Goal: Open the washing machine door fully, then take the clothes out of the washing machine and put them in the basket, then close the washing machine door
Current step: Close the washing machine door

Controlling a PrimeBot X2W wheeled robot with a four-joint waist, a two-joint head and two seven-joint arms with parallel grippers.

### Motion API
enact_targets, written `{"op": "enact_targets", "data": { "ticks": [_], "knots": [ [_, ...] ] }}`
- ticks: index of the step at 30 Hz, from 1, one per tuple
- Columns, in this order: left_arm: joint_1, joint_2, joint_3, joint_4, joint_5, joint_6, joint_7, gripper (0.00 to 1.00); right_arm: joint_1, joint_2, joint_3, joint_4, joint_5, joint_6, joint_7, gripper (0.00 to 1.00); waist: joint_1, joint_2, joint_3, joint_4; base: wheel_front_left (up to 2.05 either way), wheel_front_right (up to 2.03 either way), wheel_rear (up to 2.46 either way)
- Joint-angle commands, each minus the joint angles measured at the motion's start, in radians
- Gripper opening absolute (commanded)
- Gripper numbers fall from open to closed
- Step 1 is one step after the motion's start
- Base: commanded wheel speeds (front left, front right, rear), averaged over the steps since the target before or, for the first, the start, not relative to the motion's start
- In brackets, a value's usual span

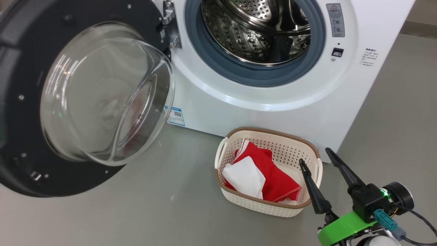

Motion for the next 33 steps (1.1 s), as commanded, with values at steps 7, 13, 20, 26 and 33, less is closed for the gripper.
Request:
{"op": "enact_targets", "data": {
  "ticks": [7,13,20,26,33],
  "knots": [
    [0.021,-0.019,0.013,-0.080,-0.048,-0.032,0.054,0.00,-0.019,-0.005,0.018,-0.023,0.016,0.003,-0.021,1.00,0.0000,-0.0001,0.009,0.028,0.00,0.00,0.00],
    [0.062,-0.060,-0.006,-0.124,-0.051,-0.040,0.080,0.00,-0.022,-0.005,0.024,-0.018,0.021,0.003,-0.027,1.00,0.0000,-0.0001,0.012,0.038,0.00,0.00,0.00],
    [0.098,-0.102,0.003,-0.191,-0.079,-0.037,0.102,0.00,-0.023,-0.005,0.021,-0.016,0.028,0.003,-0.033,1.00,0.0000,-0.0001,0.011,0.044,0.00,0.00,0.00],
    [0.142,-0.136,0.010,-0.295,-0.107,-0.023,0.137,0.00,-0.021,-0.005,0.014,-0.006,0.042,0.003,-0.041,1.00,0.0000,-0.0001,0.004,0.048,0.00,0.00,0.00],
    [0.210,-0.195,-0.002,-0.454,-0.129,0.016,0.188,0.00,-0.024,-0.005,0.010,0.003,0.054,0.003,-0.052,1.00,0.0000,-0.0001,0.003,0.045,0.00,0.00,0.00]
  ]
}}
